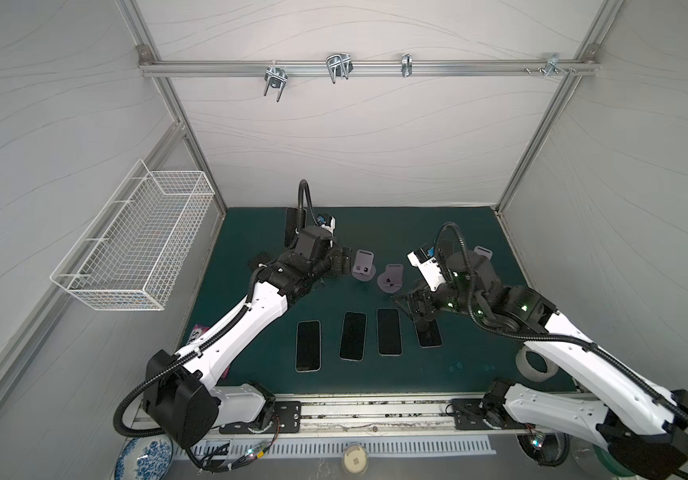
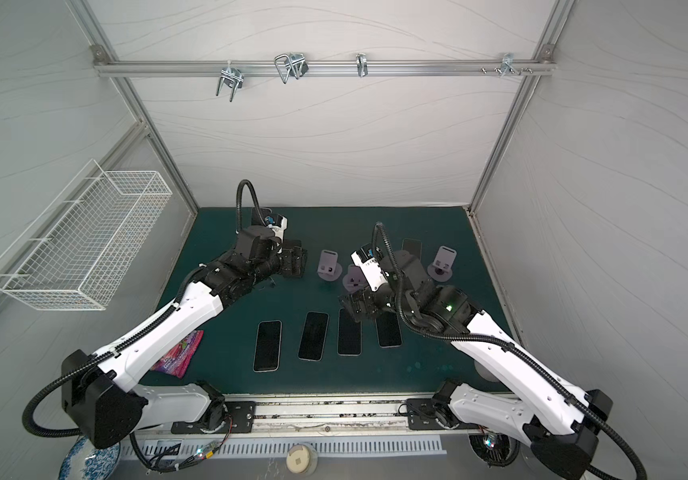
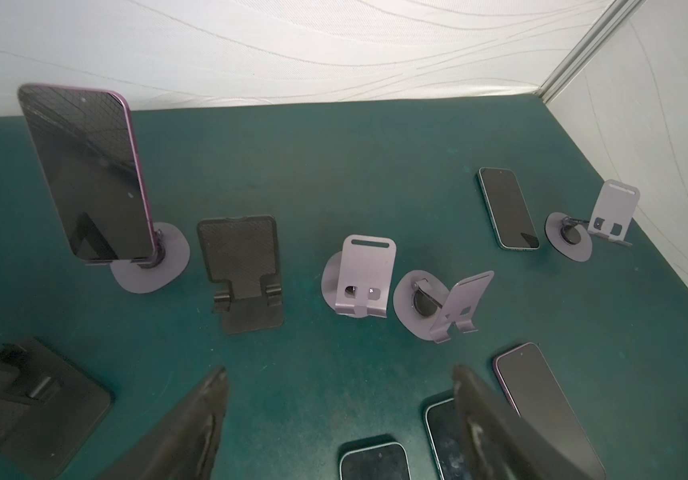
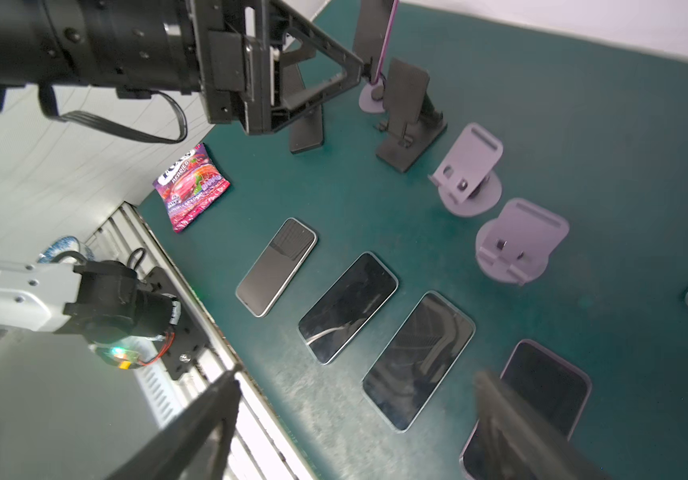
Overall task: Remove the phone from the phone stand
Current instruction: 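Raise the left gripper toward the far stands while the right gripper moves forward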
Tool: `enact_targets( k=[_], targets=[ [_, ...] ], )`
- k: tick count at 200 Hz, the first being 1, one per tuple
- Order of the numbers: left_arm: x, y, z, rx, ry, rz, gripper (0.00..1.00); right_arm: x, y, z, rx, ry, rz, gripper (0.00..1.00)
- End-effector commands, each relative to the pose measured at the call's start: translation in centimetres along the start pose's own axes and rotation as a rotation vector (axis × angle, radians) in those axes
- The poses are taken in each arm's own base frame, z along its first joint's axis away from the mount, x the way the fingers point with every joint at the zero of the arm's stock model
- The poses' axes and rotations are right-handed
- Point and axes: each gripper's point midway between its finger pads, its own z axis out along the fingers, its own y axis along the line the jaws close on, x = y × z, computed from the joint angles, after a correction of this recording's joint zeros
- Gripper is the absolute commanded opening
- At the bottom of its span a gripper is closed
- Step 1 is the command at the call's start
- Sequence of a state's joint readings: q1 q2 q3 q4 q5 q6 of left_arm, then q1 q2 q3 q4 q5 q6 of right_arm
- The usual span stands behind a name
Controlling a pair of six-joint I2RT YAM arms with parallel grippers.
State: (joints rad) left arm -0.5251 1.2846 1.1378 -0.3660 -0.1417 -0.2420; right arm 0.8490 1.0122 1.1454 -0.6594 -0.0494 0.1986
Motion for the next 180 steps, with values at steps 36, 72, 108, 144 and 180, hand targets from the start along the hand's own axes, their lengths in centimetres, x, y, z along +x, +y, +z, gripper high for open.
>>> enact_targets(
  k=[36, 72, 108, 144, 180],
  targets=[
    [-3.8, 2.4, -1.1, -0.029, -0.119, 0.011, 0.90, -4.6, -0.9, -0.3, 0.080, -0.136, -0.151, 0.99],
    [-5.0, 4.0, -0.8, -0.061, -0.137, 0.006, 0.91, -6.1, -1.2, 0.6, 0.105, -0.136, -0.156, 0.99],
    [-5.9, 4.9, -0.2, -0.074, -0.159, -0.009, 0.92, -7.2, -1.1, 1.6, 0.091, -0.159, -0.152, 0.99],
    [-6.5, 5.9, 0.8, -0.090, -0.168, -0.025, 0.92, -8.2, -1.0, 3.0, 0.072, -0.150, -0.147, 0.99],
    [-7.1, 7.4, 1.6, -0.113, -0.181, -0.037, 0.92, -9.2, -1.2, 4.4, 0.054, -0.138, -0.139, 0.99]
  ],
)
